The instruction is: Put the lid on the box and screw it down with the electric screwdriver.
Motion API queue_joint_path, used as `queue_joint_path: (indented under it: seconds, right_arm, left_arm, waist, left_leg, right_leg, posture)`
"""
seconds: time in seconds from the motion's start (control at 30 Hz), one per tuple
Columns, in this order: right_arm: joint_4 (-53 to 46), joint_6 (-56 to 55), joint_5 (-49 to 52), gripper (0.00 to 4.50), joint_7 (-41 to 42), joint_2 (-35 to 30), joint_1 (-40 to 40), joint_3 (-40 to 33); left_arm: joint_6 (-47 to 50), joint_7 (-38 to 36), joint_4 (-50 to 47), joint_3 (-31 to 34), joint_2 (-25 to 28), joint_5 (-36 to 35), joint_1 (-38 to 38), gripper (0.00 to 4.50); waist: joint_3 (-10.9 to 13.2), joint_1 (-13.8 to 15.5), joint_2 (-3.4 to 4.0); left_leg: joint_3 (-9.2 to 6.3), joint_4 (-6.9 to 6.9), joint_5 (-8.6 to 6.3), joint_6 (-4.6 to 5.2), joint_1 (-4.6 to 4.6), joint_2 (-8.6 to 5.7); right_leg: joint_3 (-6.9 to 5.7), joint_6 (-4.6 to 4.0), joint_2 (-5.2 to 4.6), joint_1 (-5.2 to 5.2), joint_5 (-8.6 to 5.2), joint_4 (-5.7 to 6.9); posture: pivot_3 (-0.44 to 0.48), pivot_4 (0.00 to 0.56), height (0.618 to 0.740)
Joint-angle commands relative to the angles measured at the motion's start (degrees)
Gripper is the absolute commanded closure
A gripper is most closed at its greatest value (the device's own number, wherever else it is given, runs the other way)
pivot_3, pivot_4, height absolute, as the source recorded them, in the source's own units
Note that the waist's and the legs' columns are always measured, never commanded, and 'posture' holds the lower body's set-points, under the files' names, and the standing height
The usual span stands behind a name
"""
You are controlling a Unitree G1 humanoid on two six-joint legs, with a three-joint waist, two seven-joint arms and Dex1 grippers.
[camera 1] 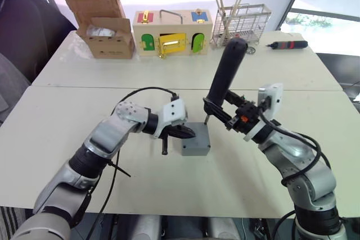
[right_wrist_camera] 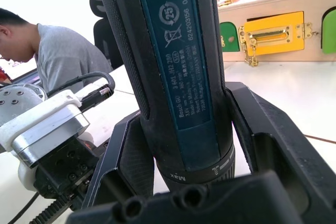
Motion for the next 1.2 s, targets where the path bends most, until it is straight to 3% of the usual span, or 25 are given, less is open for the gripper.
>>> queue_joint_path:
  seconds: [0.03,0.3,1.2]
  right_arm:
    - [3.09,3.39,-0.9,2.63,1.61,-0.49,2.29,4.94]
    - [4.3,3.55,-2.65,2.63,1.72,-0.21,2.93,6.2]
    - [5.91,3.04,-4.99,2.63,1.8,0.47,5.34,5.03]
  left_arm:
    - [0.51,0.37,0.44,-1.38,0.66,1.65,1.22,4.5]
    - [0.94,0.57,0.59,-1.2,0.53,1.94,1.57,4.5]
    - [1.22,1.22,0.71,-1.46,0.05,2.08,1.46,4.5]
  waist:
    - [-0.08,0.0,-0.07]
    - [-0.61,0.01,-0.5]
    - [-1.13,0.16,-0.47]
  left_leg:
    - [-0.01,0.0,-0.01,0.01,0.03,0.0]
    - [0.04,-0.59,-0.08,0.12,0.86,-0.01]
    - [-0.29,-0.81,-0.1,0.08,1.0,0.03]
  right_leg:
    - [0.0,0.0,0.0,0.03,0.0,-0.01]
    - [0.03,-0.11,-0.03,0.65,-0.08,-0.29]
    - [-0.01,-0.14,0.08,1.17,-0.18,-1.01]
  posture:
    - [0.0,0.15,0.735]
    - [0.0,0.15,0.735]
    - [0.0,0.15,0.735]
